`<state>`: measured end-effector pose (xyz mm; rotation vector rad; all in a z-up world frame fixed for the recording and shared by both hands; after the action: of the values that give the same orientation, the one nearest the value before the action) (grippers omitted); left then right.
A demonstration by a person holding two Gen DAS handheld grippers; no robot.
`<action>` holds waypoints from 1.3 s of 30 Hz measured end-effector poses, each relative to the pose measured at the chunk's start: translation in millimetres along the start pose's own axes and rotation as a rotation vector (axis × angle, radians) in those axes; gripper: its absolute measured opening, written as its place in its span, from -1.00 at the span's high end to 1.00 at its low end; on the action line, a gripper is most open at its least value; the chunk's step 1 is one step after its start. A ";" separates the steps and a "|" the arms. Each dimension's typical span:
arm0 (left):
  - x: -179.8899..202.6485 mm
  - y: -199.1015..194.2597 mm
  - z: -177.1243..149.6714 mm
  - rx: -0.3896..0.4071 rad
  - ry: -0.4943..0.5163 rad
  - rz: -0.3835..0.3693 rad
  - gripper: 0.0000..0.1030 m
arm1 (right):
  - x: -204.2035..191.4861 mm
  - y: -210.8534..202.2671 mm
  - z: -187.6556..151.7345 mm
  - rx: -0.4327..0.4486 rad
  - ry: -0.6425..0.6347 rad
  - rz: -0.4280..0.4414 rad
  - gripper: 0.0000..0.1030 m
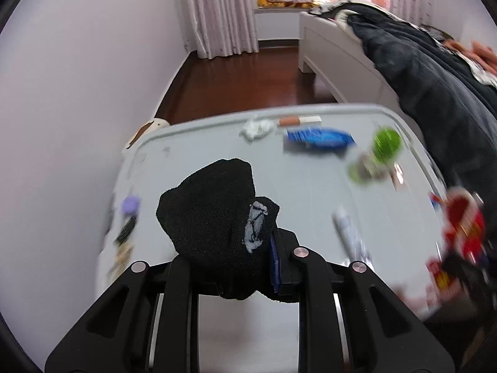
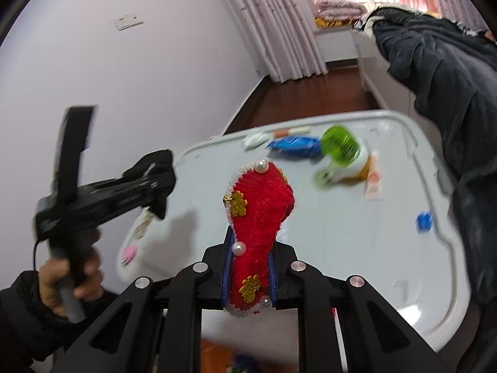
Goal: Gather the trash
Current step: 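Carry the red pouch and black cloth over the orange bin and open both tools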
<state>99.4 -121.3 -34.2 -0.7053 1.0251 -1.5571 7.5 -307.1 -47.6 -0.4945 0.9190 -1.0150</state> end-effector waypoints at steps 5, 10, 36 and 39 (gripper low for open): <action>-7.7 -44.5 -83.0 -0.053 0.097 -0.016 0.61 | -43.9 -24.6 -43.3 -0.086 -0.028 0.092 0.65; -13.0 -55.1 -167.1 -0.141 0.120 -0.060 0.61 | -80.1 -39.2 -88.0 -0.201 -0.101 0.130 0.65; 26.6 3.9 -213.3 -0.332 0.184 -0.180 -0.75 | -3.3 -21.5 -90.7 -0.218 -0.028 -0.152 -0.07; 29.4 11.6 -190.0 -0.316 0.160 -0.187 -0.75 | 56.0 -26.6 -38.6 -0.146 0.003 -0.310 -0.07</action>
<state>-65.3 -103.9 -132.4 -0.9260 1.3764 -1.6487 -26.1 -366.9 -72.7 -0.7754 0.9413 -1.2334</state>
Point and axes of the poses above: each gripper's, at about its wrist camera, not at the fingertips, and y roughly the way its jaws point, x to its right, z to its top, the point moved 7 cm from there along y, roughly the way its jaws point, and after that the axes turned 9 degrees about -x, right-handed, at the moved point
